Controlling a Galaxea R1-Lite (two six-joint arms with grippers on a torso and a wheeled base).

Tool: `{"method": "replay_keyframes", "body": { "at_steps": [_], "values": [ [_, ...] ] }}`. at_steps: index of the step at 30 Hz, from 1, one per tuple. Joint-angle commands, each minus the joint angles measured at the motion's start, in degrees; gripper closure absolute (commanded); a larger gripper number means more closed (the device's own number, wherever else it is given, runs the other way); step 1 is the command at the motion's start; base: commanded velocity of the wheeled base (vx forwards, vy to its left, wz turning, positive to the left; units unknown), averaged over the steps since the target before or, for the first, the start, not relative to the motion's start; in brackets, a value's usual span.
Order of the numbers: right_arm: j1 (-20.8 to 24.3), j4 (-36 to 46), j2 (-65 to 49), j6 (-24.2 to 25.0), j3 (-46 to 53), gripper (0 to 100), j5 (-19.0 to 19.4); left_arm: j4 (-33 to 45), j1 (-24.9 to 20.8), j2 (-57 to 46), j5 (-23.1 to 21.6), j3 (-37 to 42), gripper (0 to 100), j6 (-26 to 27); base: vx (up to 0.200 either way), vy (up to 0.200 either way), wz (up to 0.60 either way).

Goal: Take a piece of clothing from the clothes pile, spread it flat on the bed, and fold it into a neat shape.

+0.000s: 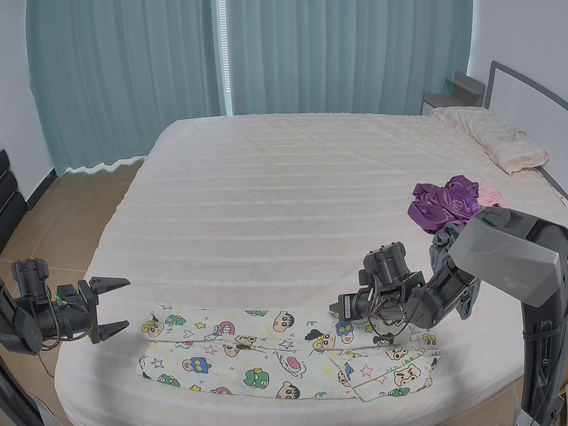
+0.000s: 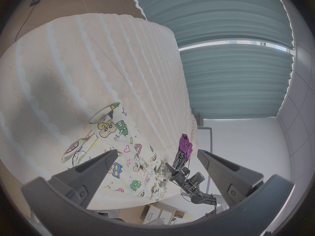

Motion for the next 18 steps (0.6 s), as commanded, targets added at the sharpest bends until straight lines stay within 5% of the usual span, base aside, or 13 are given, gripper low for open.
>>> {"method": "replay_keyframes", "body": {
  "at_steps": [1,10,18],
  "values": [
    [-0.32,-1.21,-1.29,3.16,0.45,0,-0.23,-0.02,0.08,0.20,0.04,-0.09,0,-0.02,0.000,0.000,0.00],
    [-3.92,-1.39,-5.51,6.50,7.13,0,-1.02,-0.11,0.08,0.20,0.04,0.00,0,-0.02,0.000,0.000,0.00],
    [-5.42,-1.48,-5.77,14.76,8.45,0,-2.78,-0.20,-0.01,-0.15,0.04,0.88,0,0.42,0.000,0.000,0.00]
  ]
}}
